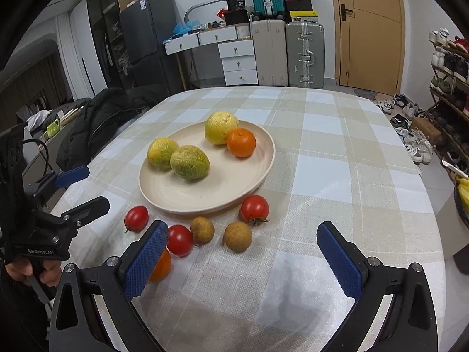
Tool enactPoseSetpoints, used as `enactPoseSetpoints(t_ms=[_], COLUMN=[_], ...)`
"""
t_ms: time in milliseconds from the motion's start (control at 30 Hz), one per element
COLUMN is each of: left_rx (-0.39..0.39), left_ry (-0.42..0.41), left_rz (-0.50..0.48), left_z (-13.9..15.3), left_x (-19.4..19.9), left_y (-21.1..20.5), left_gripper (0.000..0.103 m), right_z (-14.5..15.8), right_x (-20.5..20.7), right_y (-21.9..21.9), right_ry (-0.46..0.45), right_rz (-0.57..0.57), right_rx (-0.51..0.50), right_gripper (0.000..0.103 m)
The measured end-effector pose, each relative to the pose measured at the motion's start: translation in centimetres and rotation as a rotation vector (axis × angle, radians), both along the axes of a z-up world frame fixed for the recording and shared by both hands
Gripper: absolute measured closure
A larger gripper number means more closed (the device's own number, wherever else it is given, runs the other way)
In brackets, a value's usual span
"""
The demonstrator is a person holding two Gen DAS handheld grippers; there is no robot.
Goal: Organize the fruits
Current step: 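Withdraw both open tools from the plate, then grasp the orange on the cloth with the right tool while the left tool approaches a red tomato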
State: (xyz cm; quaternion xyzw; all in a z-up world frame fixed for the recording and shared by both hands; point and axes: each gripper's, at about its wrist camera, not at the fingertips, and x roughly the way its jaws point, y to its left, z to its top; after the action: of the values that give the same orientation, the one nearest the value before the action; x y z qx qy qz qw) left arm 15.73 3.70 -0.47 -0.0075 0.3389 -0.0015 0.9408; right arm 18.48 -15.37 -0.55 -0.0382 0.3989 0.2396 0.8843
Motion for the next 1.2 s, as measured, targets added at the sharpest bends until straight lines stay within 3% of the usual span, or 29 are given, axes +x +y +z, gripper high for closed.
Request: enactPoseSetpoints(t_ms=[300,667,1200], left_rx=[-0.010,0.012,0.025], left_ry=[0.048,0.066,0.090], left_rz=[0.005,-0.005,0.002], left_z=[-1.4,-1.8,-2.3], left_x=[0.8,1.1,1.4], left_y=[0.2,-0.2,0.0], left_gripper=[0.000,0.000,0.000], right_z=[-1.2,-2.4,-3.3], right_x=[-0.3,-1.7,-2.2], right_y=[1.5,5.0,6.6], right_ry=[0.041,0.075,0.119], right_rz=[0.039,0.116,0.172], right_rx=[-0.040,-0.083,-0.105], right_gripper=[0.000,0.000,0.000])
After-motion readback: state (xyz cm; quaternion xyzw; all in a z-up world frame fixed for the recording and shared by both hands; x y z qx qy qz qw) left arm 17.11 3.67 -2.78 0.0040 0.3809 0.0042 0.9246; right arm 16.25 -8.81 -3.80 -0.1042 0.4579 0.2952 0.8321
